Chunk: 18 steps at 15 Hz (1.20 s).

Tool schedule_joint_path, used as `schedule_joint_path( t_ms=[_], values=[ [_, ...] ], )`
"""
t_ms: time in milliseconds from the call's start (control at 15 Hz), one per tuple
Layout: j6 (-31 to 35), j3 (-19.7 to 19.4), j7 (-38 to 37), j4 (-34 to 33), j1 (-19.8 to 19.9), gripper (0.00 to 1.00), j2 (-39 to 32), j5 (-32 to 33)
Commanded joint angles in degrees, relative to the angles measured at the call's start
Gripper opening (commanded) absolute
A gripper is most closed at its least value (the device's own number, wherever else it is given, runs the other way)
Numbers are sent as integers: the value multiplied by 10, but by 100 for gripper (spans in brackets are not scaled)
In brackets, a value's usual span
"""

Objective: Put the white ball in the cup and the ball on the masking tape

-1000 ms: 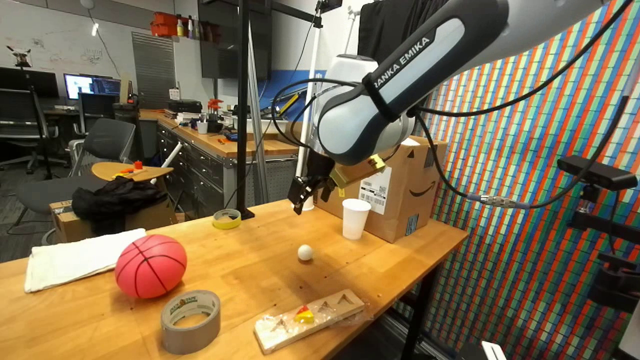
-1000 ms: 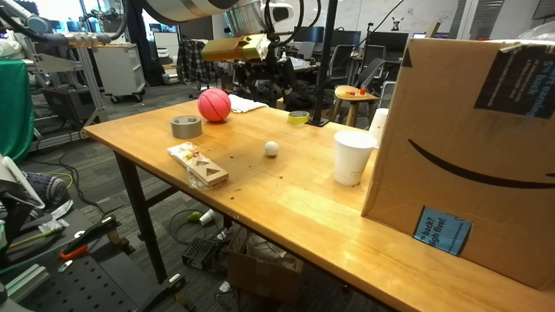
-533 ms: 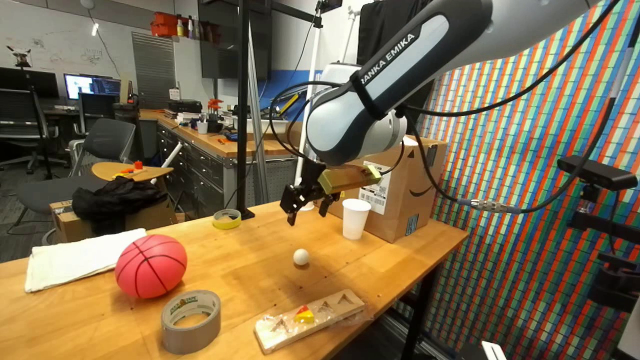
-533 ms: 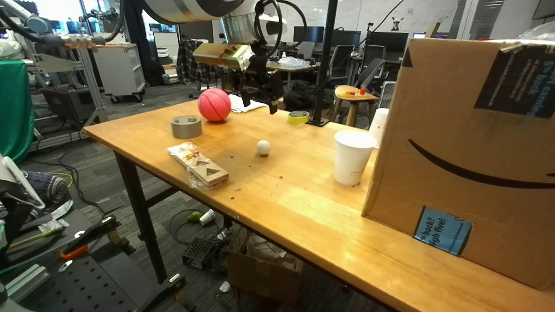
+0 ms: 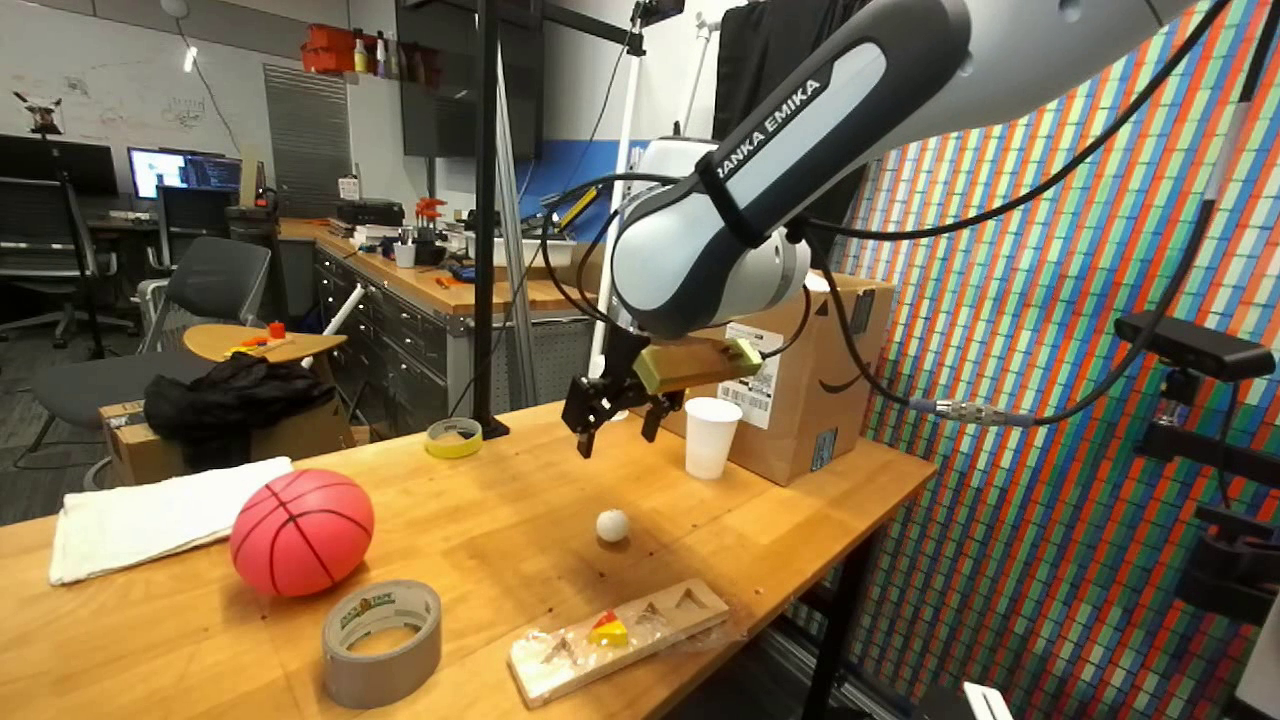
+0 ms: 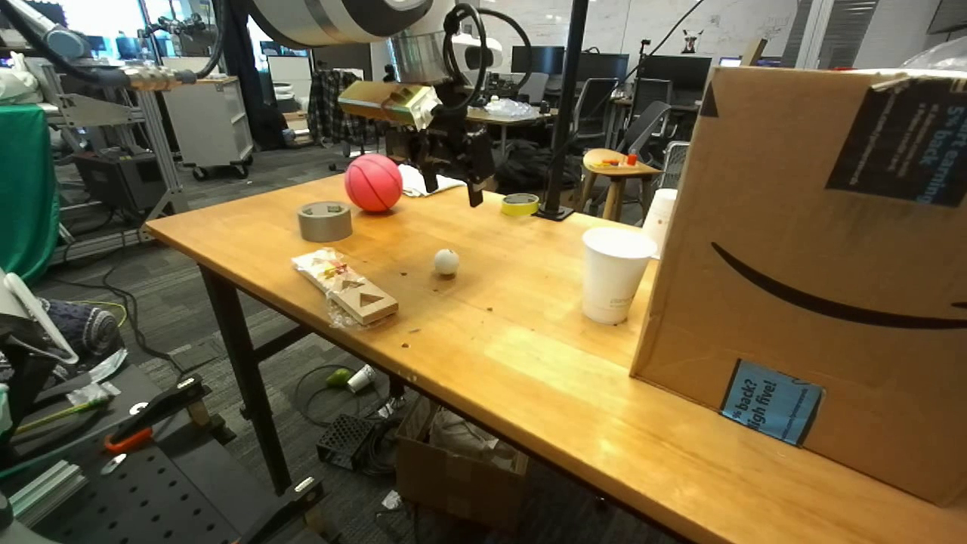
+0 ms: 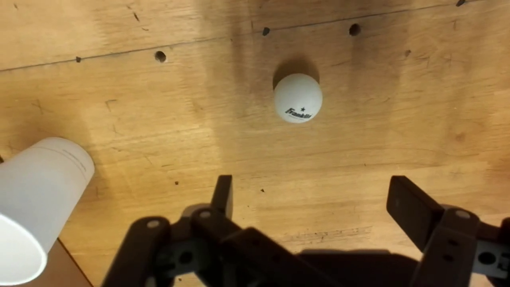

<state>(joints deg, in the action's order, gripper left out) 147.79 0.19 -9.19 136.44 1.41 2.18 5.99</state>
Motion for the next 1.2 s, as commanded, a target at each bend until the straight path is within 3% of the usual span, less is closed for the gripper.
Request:
schedule_joint_path(
  t_ms=[0, 600, 1133],
  values=[
    [-3, -2, -21, -9, -1, 100, -20, 9],
    [-3, -5, -41, -20, -8, 100, -72, 11],
    [-10, -9, -50, -70, -23, 100, -118, 27]
  ],
)
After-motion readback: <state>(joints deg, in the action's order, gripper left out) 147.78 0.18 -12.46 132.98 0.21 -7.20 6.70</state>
